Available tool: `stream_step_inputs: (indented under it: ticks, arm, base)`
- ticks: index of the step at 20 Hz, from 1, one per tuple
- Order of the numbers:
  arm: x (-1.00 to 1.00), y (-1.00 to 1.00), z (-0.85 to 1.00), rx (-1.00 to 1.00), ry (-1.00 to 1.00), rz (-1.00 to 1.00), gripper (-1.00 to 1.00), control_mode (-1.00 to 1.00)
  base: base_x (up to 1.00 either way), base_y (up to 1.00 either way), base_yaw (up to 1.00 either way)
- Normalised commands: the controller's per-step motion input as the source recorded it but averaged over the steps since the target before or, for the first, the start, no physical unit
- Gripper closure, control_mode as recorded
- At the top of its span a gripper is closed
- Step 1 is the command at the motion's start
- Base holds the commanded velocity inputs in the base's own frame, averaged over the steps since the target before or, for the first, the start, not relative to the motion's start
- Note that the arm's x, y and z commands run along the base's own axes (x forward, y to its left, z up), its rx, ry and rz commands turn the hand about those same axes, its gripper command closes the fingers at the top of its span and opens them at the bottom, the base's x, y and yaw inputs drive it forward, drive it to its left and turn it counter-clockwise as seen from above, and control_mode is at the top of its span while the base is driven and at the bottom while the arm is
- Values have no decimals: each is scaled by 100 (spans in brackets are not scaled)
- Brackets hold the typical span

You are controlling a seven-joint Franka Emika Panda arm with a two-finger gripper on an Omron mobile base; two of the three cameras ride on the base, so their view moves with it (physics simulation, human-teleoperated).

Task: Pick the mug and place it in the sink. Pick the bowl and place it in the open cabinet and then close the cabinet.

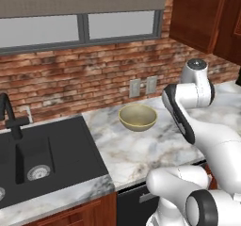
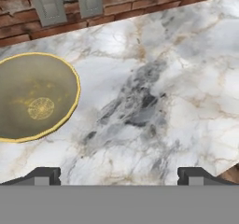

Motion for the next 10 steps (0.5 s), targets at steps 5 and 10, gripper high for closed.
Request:
stream_step_inputs:
  ticks: [5,10]
  arm:
    - [0,0,0,0,0,0,-100,100]
    - [0,0,0,0,0,0,-100,100]
  base:
    - [92,0,12]
    - [100,60,5]
